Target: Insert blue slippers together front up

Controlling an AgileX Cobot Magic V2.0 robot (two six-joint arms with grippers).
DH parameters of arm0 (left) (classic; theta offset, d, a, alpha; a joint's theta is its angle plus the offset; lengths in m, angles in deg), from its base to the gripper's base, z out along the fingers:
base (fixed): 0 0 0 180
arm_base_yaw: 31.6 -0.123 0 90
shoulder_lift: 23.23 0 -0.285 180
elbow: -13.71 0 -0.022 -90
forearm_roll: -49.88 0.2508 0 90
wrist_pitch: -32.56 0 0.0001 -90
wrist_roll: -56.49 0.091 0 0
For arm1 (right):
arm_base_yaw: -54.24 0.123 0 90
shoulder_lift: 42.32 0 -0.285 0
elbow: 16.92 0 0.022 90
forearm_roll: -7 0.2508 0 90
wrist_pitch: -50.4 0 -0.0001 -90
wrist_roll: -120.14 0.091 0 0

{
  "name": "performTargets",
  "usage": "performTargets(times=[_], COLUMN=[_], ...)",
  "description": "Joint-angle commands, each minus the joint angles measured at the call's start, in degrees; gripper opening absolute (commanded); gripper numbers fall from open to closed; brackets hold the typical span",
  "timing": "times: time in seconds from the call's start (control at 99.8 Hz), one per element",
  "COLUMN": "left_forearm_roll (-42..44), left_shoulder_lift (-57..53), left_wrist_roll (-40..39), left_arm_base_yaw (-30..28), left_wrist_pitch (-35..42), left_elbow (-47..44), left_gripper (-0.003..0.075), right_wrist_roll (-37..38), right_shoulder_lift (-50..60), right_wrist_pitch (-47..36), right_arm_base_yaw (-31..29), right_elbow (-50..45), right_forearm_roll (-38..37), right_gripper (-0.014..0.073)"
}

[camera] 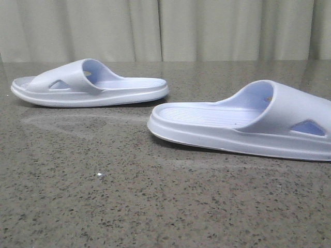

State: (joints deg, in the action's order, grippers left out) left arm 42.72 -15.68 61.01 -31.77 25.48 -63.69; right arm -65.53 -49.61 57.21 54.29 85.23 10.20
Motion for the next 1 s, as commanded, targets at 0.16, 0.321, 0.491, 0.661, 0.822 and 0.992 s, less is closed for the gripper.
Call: performTargets(times=[0.16,0.321,0.491,0.661,0.822,0.992], left_forearm_roll=[-0.6,-4.9,-14.9,-32.5,-35.1,-21.4], left_shoulder_lift=[-1.6,-1.6,-1.6,-1.6,-1.4,7.7], left_wrist_roll=[-0.3,-0.3,-0.3,-0.3,-0.1,0.2], left_arm_base_yaw=[-0.1,-0.1,-0.1,-0.1,0.0,0.0], left_wrist_pitch=[4.3,5.6,7.1,7.9,5.5,-1.1], left_elbow=[-0.6,-0.6,-0.6,-0.2,4.1,16.3], left_gripper=[0.0015,0.0015,0.0015,0.0015,0.0015,0.0015], right_wrist_roll=[0.0,0.0,0.0,0.0,-0.2,-0.7], right_shoulder_lift=[1.2,1.2,1.2,1.2,0.1,-10.0], right_wrist_pitch=[-6.4,-7.8,-7.8,-7.7,-5.1,1.6], right_arm_base_yaw=[-0.3,-0.3,-0.3,-0.3,-0.3,-0.3], right_elbow=[-1.1,-1.1,-1.1,-1.0,2.5,11.3], right_forearm_roll=[-0.1,10.0,17.3,33.7,41.7,33.8], right_gripper=[-0.0078,-0.0078,-0.0078,-0.0078,-0.0078,-0.0078])
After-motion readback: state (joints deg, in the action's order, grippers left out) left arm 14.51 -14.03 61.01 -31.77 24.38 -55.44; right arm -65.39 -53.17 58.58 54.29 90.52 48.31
